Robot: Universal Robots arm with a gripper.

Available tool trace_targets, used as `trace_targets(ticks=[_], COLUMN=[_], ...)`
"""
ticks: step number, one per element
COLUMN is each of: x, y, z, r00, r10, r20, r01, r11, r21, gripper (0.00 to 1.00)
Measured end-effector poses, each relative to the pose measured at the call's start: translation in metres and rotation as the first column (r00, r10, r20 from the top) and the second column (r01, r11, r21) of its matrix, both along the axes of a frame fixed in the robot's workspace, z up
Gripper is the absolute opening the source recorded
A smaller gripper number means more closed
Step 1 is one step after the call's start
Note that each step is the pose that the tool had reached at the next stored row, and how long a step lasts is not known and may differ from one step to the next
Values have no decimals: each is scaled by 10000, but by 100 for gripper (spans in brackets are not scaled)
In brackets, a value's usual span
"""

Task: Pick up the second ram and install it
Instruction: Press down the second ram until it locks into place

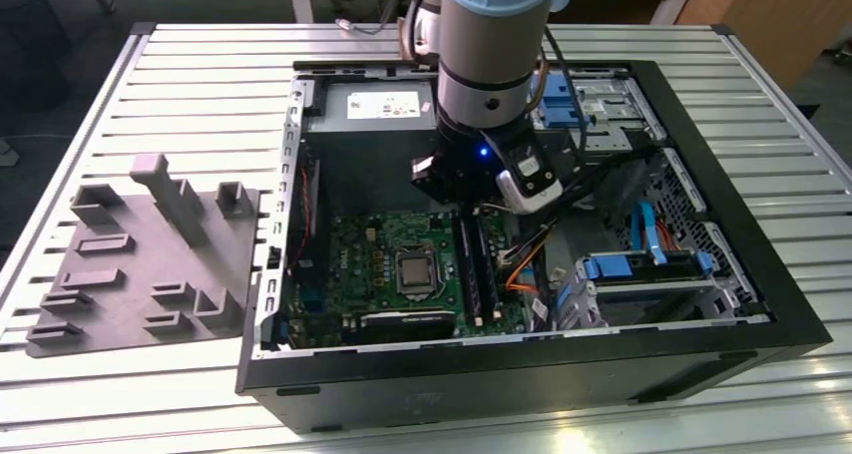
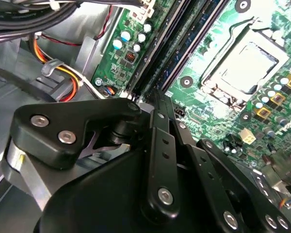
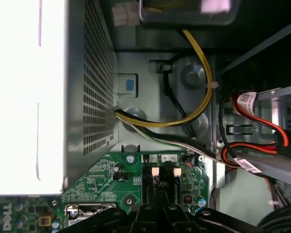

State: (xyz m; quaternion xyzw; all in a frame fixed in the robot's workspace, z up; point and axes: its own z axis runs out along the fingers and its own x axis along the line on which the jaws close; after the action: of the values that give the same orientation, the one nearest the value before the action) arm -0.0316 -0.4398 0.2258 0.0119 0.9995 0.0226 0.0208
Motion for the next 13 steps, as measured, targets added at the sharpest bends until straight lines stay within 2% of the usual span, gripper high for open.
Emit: trace_targets(ticks=[6, 13], x=[0, 0], y=[0, 0], z=[104, 106], r00=[10000, 10000], r10=[0, 0], r20=[0, -1], r01=[0, 0], r11=[10000, 10000], r21=[-1, -3], gripper=[11, 11])
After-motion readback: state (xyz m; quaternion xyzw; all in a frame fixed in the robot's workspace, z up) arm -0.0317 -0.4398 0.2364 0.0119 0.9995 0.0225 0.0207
